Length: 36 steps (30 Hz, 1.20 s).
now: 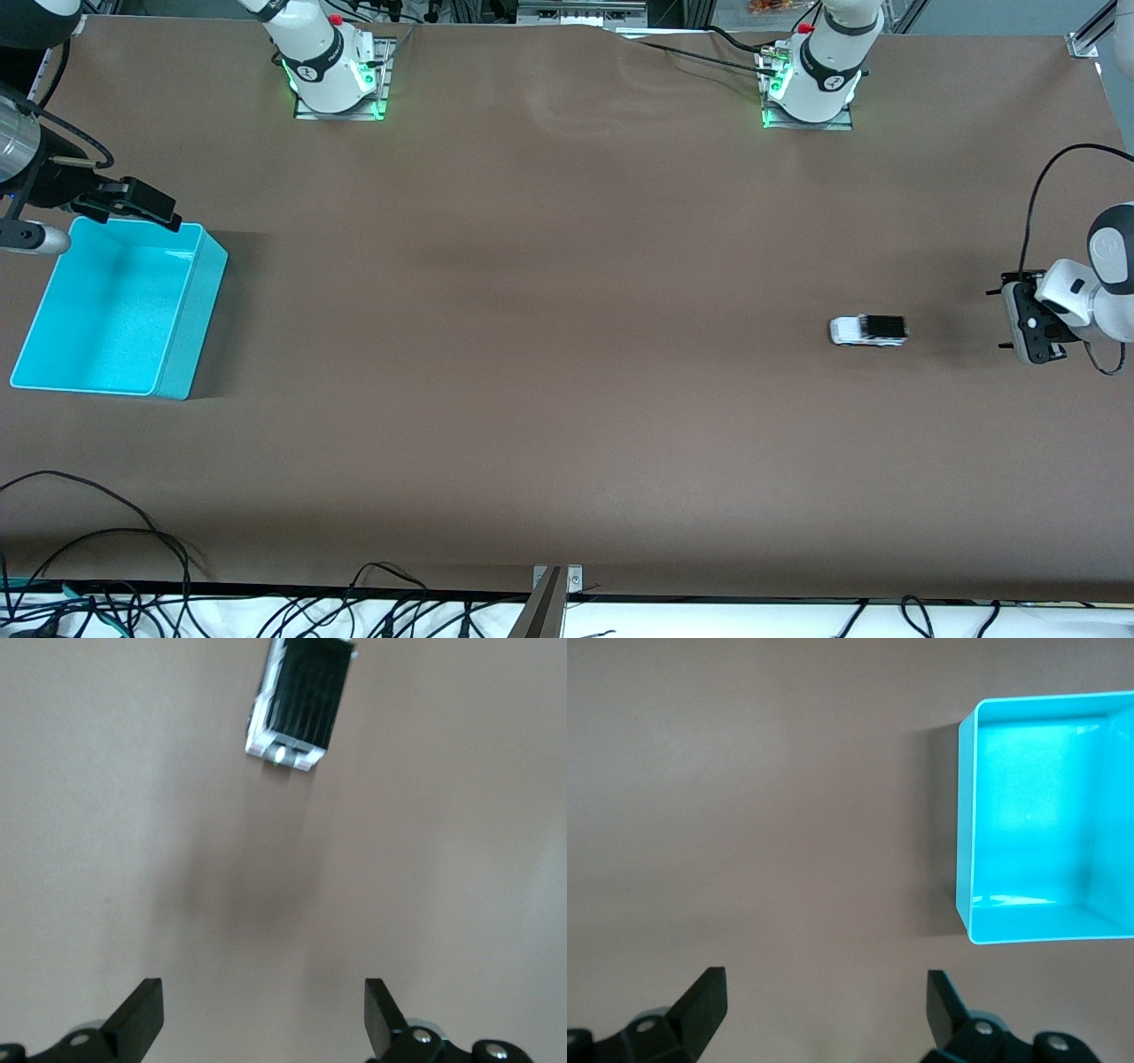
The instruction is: Wind and store white jeep toy
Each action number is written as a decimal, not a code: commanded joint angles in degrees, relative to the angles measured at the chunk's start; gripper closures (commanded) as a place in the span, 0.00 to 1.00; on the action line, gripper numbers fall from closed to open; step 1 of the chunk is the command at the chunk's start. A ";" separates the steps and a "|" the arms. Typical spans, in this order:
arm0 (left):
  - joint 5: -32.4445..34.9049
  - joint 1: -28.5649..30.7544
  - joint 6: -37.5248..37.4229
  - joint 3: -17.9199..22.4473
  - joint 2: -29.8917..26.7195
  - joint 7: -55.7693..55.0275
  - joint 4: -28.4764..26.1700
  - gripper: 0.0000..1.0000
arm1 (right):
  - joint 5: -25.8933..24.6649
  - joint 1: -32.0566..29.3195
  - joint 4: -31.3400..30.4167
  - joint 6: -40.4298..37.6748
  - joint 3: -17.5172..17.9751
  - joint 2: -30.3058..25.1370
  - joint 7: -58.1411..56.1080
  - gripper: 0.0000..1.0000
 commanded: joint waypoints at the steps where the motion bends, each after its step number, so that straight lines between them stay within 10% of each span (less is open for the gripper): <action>1: -1.05 0.29 -6.64 -4.03 -0.34 -11.19 3.61 0.00 | -0.30 0.63 1.03 -1.01 0.38 0.18 0.33 0.00; 17: -1.14 0.11 -26.07 -19.50 -4.03 -47.92 13.81 0.00 | -0.12 0.54 0.41 -3.21 0.38 1.68 -0.81 0.00; 31: -2.72 -7.97 -31.97 -20.38 -12.46 -63.06 14.51 0.00 | 0.23 0.01 0.76 -3.21 0.03 2.47 -16.70 0.00; 36: -5.88 -12.61 -31.88 -13.02 -13.78 -63.15 14.60 0.00 | 0.23 -0.07 0.85 -2.77 -0.06 2.65 -24.61 0.00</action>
